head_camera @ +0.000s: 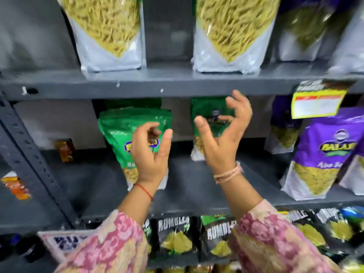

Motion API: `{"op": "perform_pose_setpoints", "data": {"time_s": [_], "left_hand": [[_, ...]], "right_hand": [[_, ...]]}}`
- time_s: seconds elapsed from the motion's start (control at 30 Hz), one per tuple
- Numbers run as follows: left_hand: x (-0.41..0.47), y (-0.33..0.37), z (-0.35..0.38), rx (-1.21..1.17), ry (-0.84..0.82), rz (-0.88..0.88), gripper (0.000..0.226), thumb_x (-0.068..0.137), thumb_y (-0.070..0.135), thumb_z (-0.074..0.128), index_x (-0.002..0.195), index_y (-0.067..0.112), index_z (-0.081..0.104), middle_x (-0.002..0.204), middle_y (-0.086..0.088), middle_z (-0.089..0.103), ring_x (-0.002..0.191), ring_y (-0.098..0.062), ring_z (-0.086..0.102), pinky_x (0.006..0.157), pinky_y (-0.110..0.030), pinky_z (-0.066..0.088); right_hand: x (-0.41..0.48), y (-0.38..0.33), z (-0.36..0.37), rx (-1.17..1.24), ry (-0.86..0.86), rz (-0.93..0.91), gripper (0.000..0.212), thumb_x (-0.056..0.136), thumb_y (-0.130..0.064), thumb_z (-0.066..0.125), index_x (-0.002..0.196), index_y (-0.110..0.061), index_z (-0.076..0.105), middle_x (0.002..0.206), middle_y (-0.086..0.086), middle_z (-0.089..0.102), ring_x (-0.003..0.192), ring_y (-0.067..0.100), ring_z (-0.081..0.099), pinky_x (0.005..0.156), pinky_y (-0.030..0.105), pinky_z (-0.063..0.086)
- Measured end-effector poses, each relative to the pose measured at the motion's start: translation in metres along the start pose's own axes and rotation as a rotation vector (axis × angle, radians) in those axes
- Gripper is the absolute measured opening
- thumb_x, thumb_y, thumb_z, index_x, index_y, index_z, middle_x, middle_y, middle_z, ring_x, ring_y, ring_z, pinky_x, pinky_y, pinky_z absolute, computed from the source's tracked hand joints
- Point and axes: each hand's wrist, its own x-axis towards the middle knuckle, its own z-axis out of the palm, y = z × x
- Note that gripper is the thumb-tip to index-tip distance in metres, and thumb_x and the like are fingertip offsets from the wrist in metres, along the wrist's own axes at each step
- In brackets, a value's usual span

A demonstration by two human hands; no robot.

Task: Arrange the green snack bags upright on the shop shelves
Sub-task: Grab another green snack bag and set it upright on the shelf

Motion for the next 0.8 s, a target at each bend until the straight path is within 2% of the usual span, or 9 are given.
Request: {"op": "perform_pose_setpoints", "data": {"time_s": [0.07,0.17,0.23,0.3,0.37,0.43,0.5,0.6,0.8], "left_hand": [[0.038,0.041,0.028,-0.099,0.027,0.165,0.026,0.082,0.036,0.055,0.096,0.014,0.055,0.080,0.000,0.053,0.070,-0.010,0.050,0.069,-0.017,0.041],[0.086,0.082,0.064,-0.142,0.034,0.186,0.033,0.079,0.035,0.059,0.095,0.005,0.056,0.082,-0.010,0.055,0.074,-0.024,0.057,0.072,-0.029,0.048],[0.111,0.096,0.087,-0.050,-0.032,0.092,0.050,0.075,0.038,0.066,0.107,0.002,0.053,0.098,-0.017,0.058,0.093,-0.032,0.057,0.084,-0.041,0.047],[0.132,0.098,0.104,0.095,-0.165,-0.067,0.077,0.068,0.042,0.072,0.126,0.003,0.040,0.127,-0.020,0.049,0.119,-0.032,0.045,0.102,-0.042,0.038],[0.145,0.096,0.112,0.031,-0.344,-0.287,0.090,0.065,0.036,0.077,0.134,0.005,0.029,0.142,-0.017,0.039,0.130,-0.028,0.037,0.108,-0.040,0.034],[0.151,0.092,0.114,-0.236,-0.490,-0.474,0.068,0.065,0.018,0.078,0.123,0.004,0.044,0.132,-0.015,0.053,0.114,-0.024,0.054,0.092,-0.033,0.051],[0.151,0.088,0.114,-0.335,-0.520,-0.518,0.043,0.064,0.007,0.077,0.102,0.007,0.056,0.116,-0.013,0.064,0.094,-0.020,0.063,0.067,-0.019,0.055],[0.152,0.083,0.115,-0.367,-0.481,-0.531,0.046,0.062,0.003,0.077,0.102,0.006,0.056,0.114,-0.015,0.065,0.097,-0.023,0.063,0.078,-0.028,0.052],[0.150,0.091,0.109,-0.363,-0.432,-0.485,0.049,0.059,0.003,0.079,0.103,0.002,0.057,0.114,-0.017,0.064,0.100,-0.026,0.062,0.089,-0.036,0.051]], "right_hand": [[0.051,-0.013,-0.013,-0.037,0.172,-0.151,0.055,0.080,-0.041,0.060,0.118,-0.008,0.041,0.126,0.014,0.035,0.118,0.029,0.041,0.082,0.037,0.049],[0.126,-0.010,-0.028,-0.178,0.258,-0.166,0.056,0.078,-0.035,0.065,0.113,0.004,0.046,0.120,0.026,0.043,0.116,0.027,0.040,0.102,0.035,0.038],[0.162,-0.005,-0.032,-0.187,0.130,0.070,0.064,0.075,-0.037,0.069,0.119,0.003,0.043,0.124,0.024,0.044,0.117,0.027,0.041,0.104,0.025,0.030],[0.183,0.004,-0.031,-0.113,-0.098,0.347,0.074,0.071,-0.038,0.073,0.125,-0.002,0.039,0.129,0.018,0.046,0.118,0.025,0.044,0.102,0.027,0.034],[0.194,0.011,-0.031,-0.024,-0.286,0.555,0.083,0.066,-0.035,0.078,0.130,-0.002,0.036,0.132,0.013,0.049,0.117,0.021,0.048,0.101,0.030,0.039],[0.198,0.016,-0.031,0.089,-0.391,0.663,0.091,0.057,-0.030,0.083,0.129,0.003,0.039,0.132,0.018,0.053,0.118,0.028,0.052,0.105,0.042,0.041],[0.197,0.019,-0.032,0.155,-0.406,0.681,0.101,0.043,-0.034,0.085,0.126,0.005,0.042,0.128,0.022,0.056,0.116,0.033,0.055,0.104,0.049,0.042],[0.196,0.023,-0.033,0.184,-0.396,0.661,0.100,0.038,-0.037,0.083,0.122,0.004,0.047,0.121,0.021,0.061,0.110,0.032,0.059,0.101,0.050,0.045],[0.189,0.015,-0.038,0.068,-0.318,0.495,0.061,0.052,-0.033,0.085,0.093,0.006,0.062,0.099,0.025,0.070,0.093,0.037,0.066,0.085,0.054,0.053]]}}
